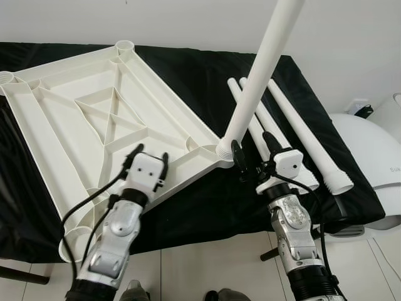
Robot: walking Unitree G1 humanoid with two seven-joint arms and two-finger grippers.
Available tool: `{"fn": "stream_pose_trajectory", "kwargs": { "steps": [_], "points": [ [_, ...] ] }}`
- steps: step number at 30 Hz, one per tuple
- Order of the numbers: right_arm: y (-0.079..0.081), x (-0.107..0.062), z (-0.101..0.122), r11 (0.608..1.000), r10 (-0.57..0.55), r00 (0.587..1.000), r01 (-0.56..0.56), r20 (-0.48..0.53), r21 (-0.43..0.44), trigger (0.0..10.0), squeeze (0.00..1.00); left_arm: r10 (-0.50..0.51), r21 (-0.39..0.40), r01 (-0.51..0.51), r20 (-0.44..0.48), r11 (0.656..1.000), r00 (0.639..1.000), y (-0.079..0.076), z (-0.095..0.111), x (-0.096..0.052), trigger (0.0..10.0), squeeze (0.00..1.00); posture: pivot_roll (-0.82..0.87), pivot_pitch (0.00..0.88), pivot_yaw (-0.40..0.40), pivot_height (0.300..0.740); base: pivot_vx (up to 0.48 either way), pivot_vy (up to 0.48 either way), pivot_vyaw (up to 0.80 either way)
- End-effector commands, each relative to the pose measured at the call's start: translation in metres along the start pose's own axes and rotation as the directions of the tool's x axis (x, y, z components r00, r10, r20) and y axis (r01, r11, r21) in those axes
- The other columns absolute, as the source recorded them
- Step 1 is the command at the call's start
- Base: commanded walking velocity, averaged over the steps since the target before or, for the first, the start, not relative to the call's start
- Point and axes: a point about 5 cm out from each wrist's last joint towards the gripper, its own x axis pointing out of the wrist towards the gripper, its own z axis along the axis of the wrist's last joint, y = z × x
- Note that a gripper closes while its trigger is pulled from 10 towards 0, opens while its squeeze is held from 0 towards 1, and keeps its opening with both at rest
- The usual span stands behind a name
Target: Building children table
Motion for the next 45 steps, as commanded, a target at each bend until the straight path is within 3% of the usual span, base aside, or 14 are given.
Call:
{"fn": "stream_pose_trajectory", "kwargs": {
  "steps": [1,6,14,19,21,24,25,27,30,34,37,45],
  "points": [
    [-0.001,-0.005,-0.004,1.000,-0.007,1.000,0.007,-0.023,-0.002,10.0,0.00,-0.300,0.006,0.300,-0.051,0.954,0.953,-0.025,-0.010,-0.004,10.0,0.00,0.07,0.140,-0.057,0.740,0.000,0.000,0.00],
    [-0.003,-0.008,-0.003,1.000,-0.023,0.999,0.023,-0.026,-0.007,10.0,0.00,-0.377,0.037,0.378,-0.019,0.925,0.926,-0.034,-0.002,0.004,10.0,0.00,0.06,0.143,-0.047,0.740,0.000,0.000,0.00],
    [-0.006,-0.009,-0.003,0.999,-0.035,0.999,0.035,-0.025,-0.014,10.0,0.00,-0.402,0.016,0.402,0.011,0.915,0.915,-0.036,0.003,0.007,10.0,0.00,0.05,0.144,-0.045,0.740,0.000,0.000,0.00],
    [-0.006,-0.008,-0.002,0.999,-0.034,0.999,0.034,-0.024,-0.016,10.0,0.00,-0.467,0.043,0.465,0.033,0.884,0.884,-0.045,0.007,0.005,10.0,0.00,0.05,0.145,-0.051,0.740,0.000,0.000,0.00],
    [-0.006,-0.008,-0.002,0.999,-0.033,0.999,0.032,-0.023,-0.018,10.0,0.00,-0.459,0.043,0.458,0.044,0.888,0.887,-0.045,0.009,0.007,10.0,0.00,0.05,0.146,-0.051,0.740,0.000,0.000,0.00],
    [-0.006,-0.007,-0.002,0.999,-0.031,0.999,0.031,-0.023,-0.019,10.0,0.00,-0.434,0.007,0.434,0.056,0.901,0.899,-0.041,0.012,0.011,10.0,0.00,0.05,0.146,-0.051,0.740,0.000,0.000,0.00],
    [-0.007,-0.007,-0.001,0.999,-0.032,0.999,0.032,-0.023,-0.021,10.0,0.00,-0.378,-0.052,0.383,0.082,0.922,0.922,-0.029,0.019,0.018,10.0,0.00,0.05,0.146,-0.050,0.740,0.000,0.000,0.00],
    [-0.007,-0.007,-0.001,0.999,-0.032,0.999,0.032,-0.023,-0.021,10.0,0.00,-0.378,-0.052,0.383,0.082,0.922,0.922,-0.029,0.019,0.018,10.0,0.00,0.05,0.146,-0.050,0.740,0.000,0.000,0.00],
    [-0.007,-0.008,-0.001,0.999,-0.034,0.999,0.033,-0.022,-0.020,10.0,0.00,-0.274,-0.176,0.299,0.152,0.938,0.950,-0.007,0.038,0.029,10.0,0.00,0.05,0.145,-0.053,0.740,0.000,0.000,0.00],
    [-0.007,-0.008,-0.001,0.999,-0.031,0.999,0.031,-0.021,-0.020,10.0,0.00,-0.281,-0.167,0.310,0.176,0.936,0.943,-0.008,0.045,0.028,10.0,0.00,0.05,0.145,-0.054,0.740,0.000,0.000,0.00],
    [-0.007,-0.007,0.000,0.999,-0.031,0.999,0.030,-0.020,-0.022,10.0,0.00,-0.298,-0.168,0.327,0.176,0.930,0.938,-0.010,0.045,0.027,10.0,0.00,0.05,0.144,-0.055,0.740,0.000,0.000,0.00],
    [-0.009,-0.007,0.001,0.999,-0.029,0.999,0.029,-0.020,-0.028,10.0,0.00,-0.459,-0.123,0.474,0.135,0.872,0.878,-0.029,0.038,0.015,10.0,0.00,0.04,0.146,-0.057,0.740,0.000,0.000,0.00]
  ]
}}
